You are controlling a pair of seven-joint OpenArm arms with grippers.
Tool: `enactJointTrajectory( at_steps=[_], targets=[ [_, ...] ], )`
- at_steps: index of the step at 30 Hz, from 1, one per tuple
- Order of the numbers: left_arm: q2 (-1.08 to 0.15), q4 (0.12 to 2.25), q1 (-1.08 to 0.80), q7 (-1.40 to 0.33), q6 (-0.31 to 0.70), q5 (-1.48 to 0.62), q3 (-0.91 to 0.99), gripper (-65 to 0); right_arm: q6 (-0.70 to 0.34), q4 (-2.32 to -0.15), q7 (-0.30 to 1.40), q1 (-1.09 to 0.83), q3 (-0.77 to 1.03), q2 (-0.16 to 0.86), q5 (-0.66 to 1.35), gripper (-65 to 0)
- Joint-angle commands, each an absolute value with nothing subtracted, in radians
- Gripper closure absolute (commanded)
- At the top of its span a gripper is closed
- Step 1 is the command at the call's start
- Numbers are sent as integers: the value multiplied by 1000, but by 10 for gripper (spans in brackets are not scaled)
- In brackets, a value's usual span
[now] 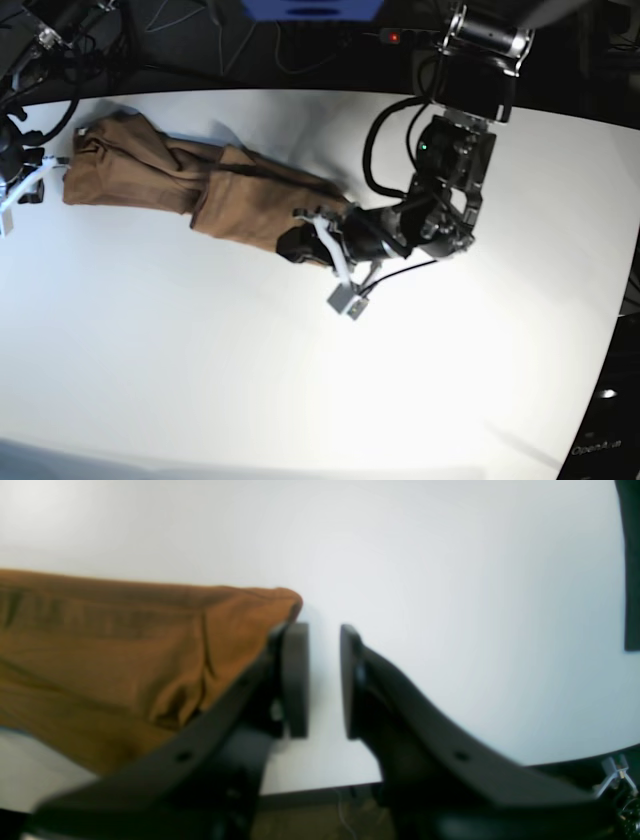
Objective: Fold the T-shirt properly
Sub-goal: 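Regrasp the folded end with the left gripper and press it flat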
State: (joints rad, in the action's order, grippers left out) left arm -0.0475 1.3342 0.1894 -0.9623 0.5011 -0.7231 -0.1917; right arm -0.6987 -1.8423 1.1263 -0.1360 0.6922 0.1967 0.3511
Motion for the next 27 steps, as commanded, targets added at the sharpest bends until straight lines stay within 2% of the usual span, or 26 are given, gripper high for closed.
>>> enactJointTrajectory(
  at_steps=[1, 11, 15, 27],
  targets=[
    [-39, 1326, 226, -946, 510, -737, -189, -26, -698, -1863, 1113, -128, 696, 213, 364, -135],
    [88, 1188, 251, -895, 521, -404, -191, -26, -698, -1893, 1121, -143, 697, 206, 367, -135],
    [108, 1159, 248, -855, 513, -311, -191, -26, -698, -1893, 1188, -136, 699, 206, 384, -135],
    [101, 1159, 186, -839, 512, -127, -185, -26, -698, -1886, 1360, -133, 699, 214, 765, -136]
  ],
)
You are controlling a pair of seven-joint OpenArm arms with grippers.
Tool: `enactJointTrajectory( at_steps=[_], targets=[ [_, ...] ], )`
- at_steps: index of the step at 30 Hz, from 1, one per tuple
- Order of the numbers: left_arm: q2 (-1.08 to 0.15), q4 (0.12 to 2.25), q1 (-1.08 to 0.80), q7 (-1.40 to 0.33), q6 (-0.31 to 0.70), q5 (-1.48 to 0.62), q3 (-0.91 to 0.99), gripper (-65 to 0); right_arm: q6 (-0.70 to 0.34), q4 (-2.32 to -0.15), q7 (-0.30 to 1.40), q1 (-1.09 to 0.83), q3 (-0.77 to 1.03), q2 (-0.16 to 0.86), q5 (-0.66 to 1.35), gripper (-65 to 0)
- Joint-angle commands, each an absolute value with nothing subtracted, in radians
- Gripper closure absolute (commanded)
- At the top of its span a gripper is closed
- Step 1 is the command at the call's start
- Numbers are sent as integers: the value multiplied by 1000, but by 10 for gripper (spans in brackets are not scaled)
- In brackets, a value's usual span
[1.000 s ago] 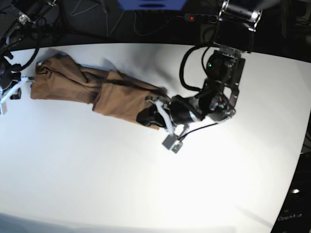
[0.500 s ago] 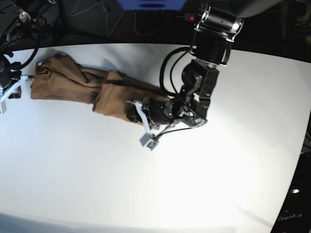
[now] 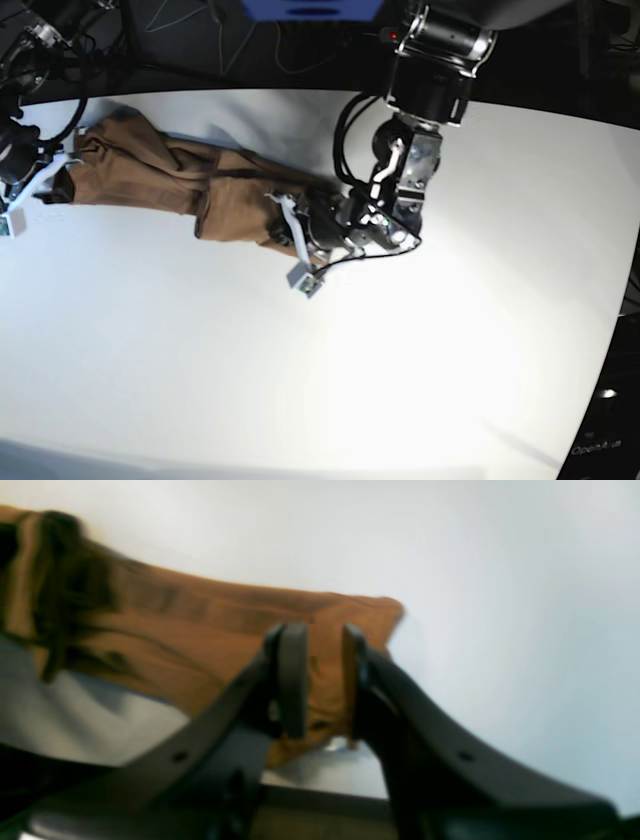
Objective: Fold the T-shirt properly
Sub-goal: 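Regrasp the folded end with the left gripper and press it flat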
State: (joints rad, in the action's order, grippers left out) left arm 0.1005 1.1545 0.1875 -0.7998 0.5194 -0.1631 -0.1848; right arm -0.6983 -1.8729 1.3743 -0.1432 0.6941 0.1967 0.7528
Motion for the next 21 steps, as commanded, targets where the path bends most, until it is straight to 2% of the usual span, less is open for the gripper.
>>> enactJointTrajectory(
  at_steps=[1, 3, 7, 9, 11, 16, 21],
  targets=[
    [101, 1159, 180, -839, 512, -122, -185, -26, -698, -1886, 1371, -133, 699, 214, 794, -136],
    [101, 1159, 173, -839, 512, -120, -183, -26, -698, -1883, 1395, -137, 699, 214, 857, -144],
    [101, 1158, 148, -782, 510, -119, -183, -26, -698, -1883, 1396, -140, 699, 213, 943, -260],
    [101, 1158, 136, -765, 510, -119, -183, -26, -698, -1883, 1396, -142, 699, 213, 946, -295],
    [101, 1148, 124, -763, 503, -119, -183, -26, -698, -1883, 1396, -142, 699, 213, 946, -302],
    [97, 1081, 114, -684, 369, -119, -186, -26, -698, -1879, 1396, -143, 699, 232, 943, -308],
    [79, 1036, 104, -653, 355, -127, -183, -26, -698, -1724, 1396, -131, 699, 285, 943, -308]
  ],
)
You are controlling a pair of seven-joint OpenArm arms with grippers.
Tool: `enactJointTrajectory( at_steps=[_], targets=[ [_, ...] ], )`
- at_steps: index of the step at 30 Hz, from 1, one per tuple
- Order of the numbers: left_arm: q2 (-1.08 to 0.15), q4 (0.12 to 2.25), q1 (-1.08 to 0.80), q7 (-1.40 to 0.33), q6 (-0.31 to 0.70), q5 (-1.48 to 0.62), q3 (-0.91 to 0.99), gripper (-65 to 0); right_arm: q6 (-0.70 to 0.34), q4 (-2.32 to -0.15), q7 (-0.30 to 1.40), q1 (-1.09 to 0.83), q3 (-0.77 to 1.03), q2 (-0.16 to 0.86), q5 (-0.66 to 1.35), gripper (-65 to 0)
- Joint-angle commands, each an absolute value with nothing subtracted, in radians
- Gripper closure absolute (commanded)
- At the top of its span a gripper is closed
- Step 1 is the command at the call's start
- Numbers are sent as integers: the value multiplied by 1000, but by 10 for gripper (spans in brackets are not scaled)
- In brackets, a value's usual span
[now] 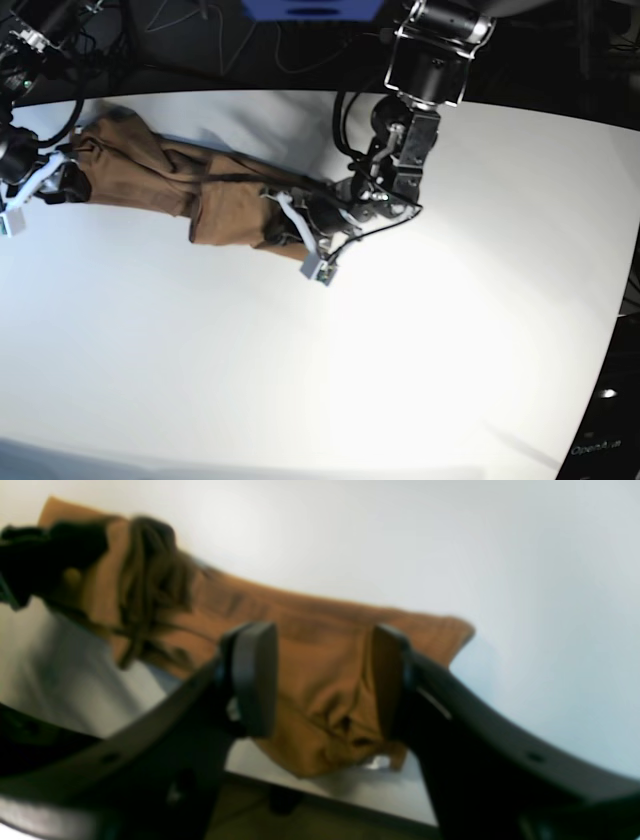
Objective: Fold the T-shirt properly
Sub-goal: 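Regrasp the folded end with the left gripper and press it flat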
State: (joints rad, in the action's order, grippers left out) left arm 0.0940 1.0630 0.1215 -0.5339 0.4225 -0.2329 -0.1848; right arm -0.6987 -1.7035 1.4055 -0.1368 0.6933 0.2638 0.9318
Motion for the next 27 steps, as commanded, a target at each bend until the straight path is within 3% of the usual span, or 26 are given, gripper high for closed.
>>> enactJointTrajectory(
  at_steps=[1, 9, 27],
  targets=[
    [77, 1036, 102, -653, 355, -125, -183, -26, -698, -1675, 1396, -130, 699, 300, 943, -308],
    [50, 1050, 31, -662, 355, -127, -182, -26, -698, -1534, 1351, -127, 693, 381, 943, -309],
    [-38, 1052, -79, -662, 355, -128, -1, -26, -698, -1523, 1346, -125, 693, 392, 941, -310]
  ],
)
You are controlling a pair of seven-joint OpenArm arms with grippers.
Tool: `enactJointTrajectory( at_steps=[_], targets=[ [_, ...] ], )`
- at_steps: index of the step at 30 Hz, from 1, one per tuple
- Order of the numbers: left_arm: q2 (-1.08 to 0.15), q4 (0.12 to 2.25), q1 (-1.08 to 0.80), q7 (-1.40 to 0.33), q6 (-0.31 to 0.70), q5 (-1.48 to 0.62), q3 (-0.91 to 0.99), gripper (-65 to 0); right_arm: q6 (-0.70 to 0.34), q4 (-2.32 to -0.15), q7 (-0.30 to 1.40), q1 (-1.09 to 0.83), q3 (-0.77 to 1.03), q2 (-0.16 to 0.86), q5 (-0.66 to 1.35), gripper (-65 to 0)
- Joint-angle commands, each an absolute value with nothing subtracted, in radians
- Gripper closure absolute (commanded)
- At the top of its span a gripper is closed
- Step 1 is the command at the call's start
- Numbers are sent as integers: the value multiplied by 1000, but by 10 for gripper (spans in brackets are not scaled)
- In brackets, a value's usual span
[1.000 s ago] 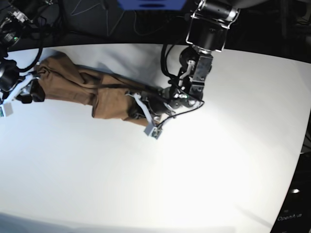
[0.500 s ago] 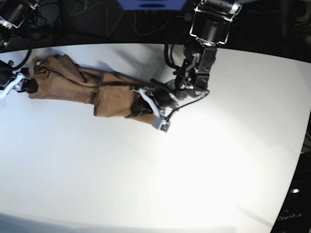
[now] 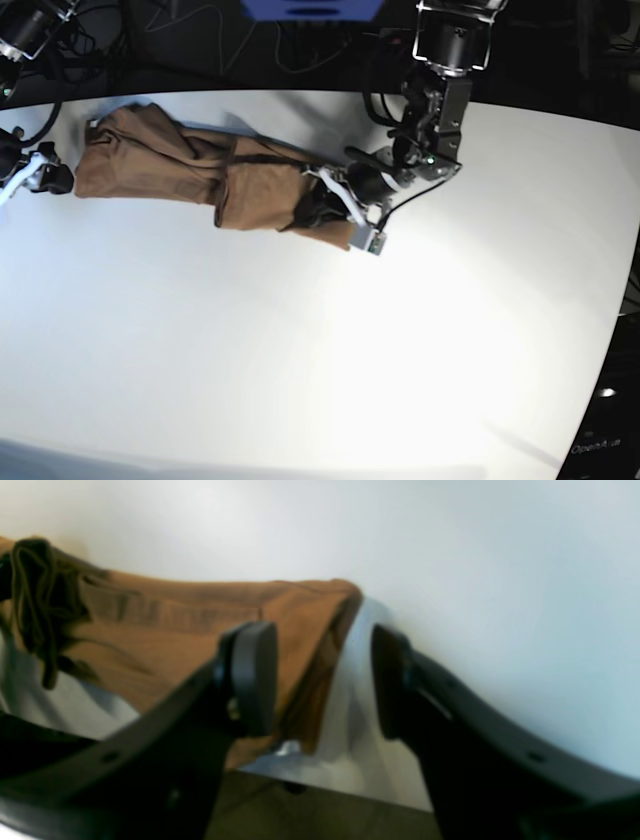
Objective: Fold the T-shirt properly
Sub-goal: 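Regrasp the folded end with the left gripper and press it flat, then grasp the strip end with the right gripper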
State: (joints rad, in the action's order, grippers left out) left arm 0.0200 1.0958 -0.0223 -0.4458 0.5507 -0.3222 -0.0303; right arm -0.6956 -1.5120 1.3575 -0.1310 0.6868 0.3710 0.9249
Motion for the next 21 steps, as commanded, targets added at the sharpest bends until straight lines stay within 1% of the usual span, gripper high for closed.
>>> enactJointTrajectory(
  at_steps=[1, 7, 18, 19, 21],
  targets=[
    [-38, 1052, -79, -662, 355, -128, 1, -26, -698, -1512, 1348, -127, 696, 389, 941, -310],
    [-36, 1052, -79, -662, 355, -128, 1, -26, -698, -1391, 1334, -127, 693, 378, 941, -310],
    [-36, 1052, -79, -662, 355, -128, 1, -26, -698, -1382, 1326, -137, 691, 374, 941, -312],
    [-36, 1052, -79, -662, 355, -128, 1, -26, -698, -1382, 1326, -143, 691, 374, 941, -319],
    [-36, 1052, -79, -662, 355, -128, 1, -26, -698, -1382, 1325, -150, 691, 360, 941, -363]
  ],
)
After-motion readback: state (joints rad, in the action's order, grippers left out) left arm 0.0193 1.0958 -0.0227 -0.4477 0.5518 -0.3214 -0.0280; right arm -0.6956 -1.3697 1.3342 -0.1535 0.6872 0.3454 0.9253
